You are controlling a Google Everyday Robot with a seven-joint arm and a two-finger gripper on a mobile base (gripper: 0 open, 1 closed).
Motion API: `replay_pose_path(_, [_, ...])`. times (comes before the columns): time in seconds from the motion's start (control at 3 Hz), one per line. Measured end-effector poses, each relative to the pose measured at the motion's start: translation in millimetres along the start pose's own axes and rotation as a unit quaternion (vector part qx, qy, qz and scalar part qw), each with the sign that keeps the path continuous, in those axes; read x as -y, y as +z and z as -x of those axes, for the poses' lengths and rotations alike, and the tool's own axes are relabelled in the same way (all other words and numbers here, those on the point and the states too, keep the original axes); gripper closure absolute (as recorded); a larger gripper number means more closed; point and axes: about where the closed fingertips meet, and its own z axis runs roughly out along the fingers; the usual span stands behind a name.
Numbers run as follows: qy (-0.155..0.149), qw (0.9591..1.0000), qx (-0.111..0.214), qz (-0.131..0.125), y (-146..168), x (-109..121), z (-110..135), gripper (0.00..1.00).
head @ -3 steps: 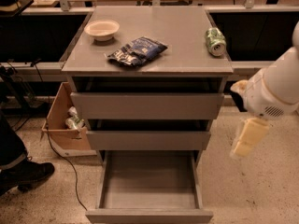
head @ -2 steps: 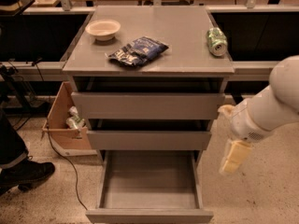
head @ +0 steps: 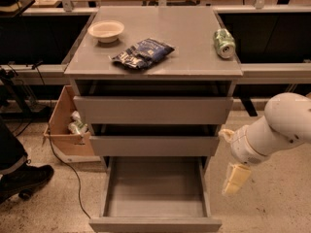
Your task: Close bottom drawer
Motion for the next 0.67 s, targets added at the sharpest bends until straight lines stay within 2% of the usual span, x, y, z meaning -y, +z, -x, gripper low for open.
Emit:
replay_pose_path(0.33, [0.014, 0.9999, -0.002, -0.003, 25, -2, -12, 0.00])
replay_pose_path(0.67, [0.043, 0.9990, 0.006, -0.007, 112, -4, -59, 0.00])
